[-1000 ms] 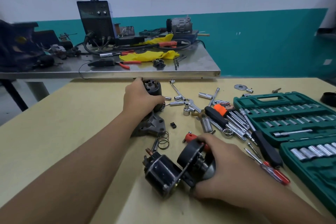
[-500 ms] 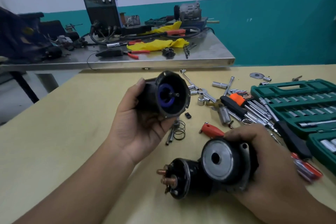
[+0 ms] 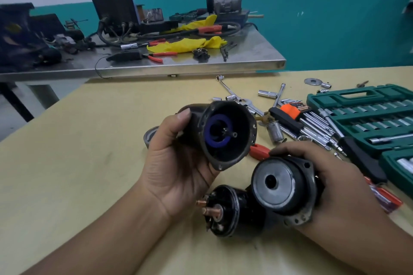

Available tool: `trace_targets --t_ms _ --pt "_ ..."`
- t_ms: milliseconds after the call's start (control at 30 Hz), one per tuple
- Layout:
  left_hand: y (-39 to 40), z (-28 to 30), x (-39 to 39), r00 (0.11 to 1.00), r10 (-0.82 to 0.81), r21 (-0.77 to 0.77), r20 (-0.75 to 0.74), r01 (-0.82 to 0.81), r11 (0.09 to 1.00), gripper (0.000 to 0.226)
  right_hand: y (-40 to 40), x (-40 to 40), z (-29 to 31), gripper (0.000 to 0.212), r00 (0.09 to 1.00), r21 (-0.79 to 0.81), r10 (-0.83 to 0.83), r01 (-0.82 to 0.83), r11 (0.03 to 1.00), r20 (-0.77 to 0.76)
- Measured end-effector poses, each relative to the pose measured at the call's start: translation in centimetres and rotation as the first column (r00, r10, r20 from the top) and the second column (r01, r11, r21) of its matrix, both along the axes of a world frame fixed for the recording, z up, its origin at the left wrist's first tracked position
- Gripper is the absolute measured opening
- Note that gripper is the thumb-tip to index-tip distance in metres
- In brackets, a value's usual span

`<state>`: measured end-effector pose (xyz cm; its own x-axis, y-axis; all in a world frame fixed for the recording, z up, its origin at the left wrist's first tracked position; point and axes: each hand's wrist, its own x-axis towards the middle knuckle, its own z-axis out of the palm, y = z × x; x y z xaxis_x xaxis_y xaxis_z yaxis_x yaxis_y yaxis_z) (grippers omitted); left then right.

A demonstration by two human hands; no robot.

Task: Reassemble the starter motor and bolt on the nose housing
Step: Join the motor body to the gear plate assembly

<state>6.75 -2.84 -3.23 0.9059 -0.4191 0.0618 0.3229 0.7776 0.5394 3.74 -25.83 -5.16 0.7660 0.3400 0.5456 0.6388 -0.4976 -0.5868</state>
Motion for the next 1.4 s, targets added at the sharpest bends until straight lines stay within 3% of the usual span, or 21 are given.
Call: trace_targets --t_ms 200,233,333,467,667,800,967,1133,1267,1400 --pt "0.0 -0.2 0.7 0.992 0.085 0.100 -0.091 -0.076 0.992 0.093 -0.5 -0.1 -1.4 0.073 0.989 0.107 0.020 -0.005 0.994 -0.145" --pt "0.1 -0.3 0.7 0.993 0.092 0.131 -0.078 -0.081 0.988 0.085 -0.3 -0.1 -1.1 0.074 0.986 0.104 0.008 0.009 0.995 -0.165" --pt "0.3 -0.6 0.7 0.989 0.148 0.232 -0.025 -0.138 0.963 0.029 -0.3 0.1 -0.8 0.055 0.991 0.049 -0.056 0.063 0.997 -0.125" --pt "0.5 -0.7 0.6 0.982 0.189 0.248 -0.003 -0.183 0.951 0.019 0.0 -0.1 -0.4 0.041 0.983 0.051 -0.070 0.080 0.996 -0.168" --pt "0.4 -0.3 0.5 0.982 0.188 0.250 -0.030 -0.174 0.952 0.043 0.0 -0.2 -0.4 0.036 0.974 0.131 -0.066 0.095 0.987 -0.215" --pt "0.2 -0.4 0.4 0.962 0.272 0.356 -0.015 -0.249 0.901 0.052 0.0 -0.3 -0.3 0.037 0.977 0.164 -0.011 0.047 0.985 -0.211" --pt "0.4 -0.3 0.2 0.965 0.240 0.355 0.104 -0.262 0.898 0.081 -0.1 -0.4 -0.1 0.028 0.960 0.238 0.064 0.004 0.971 -0.274" --pt "0.7 0.1 -0.3 0.961 0.138 0.365 0.238 -0.220 0.905 0.079 -0.3 -0.3 -0.2 0.017 0.952 0.195 0.013 0.049 0.980 -0.307" --pt "0.2 0.9 -0.6 0.898 0.136 0.473 0.419 -0.343 0.812 0.078 -0.3 -0.4 0.1 0.020 0.936 0.186 -0.002 0.072 0.980 -0.352" --pt "0.5 1.1 -0.4 0.878 0.141 0.570 0.458 -0.412 0.711 0.078 -0.3 -0.3 0.1 0.029 0.933 0.227 -0.032 0.120 0.966 -0.360"
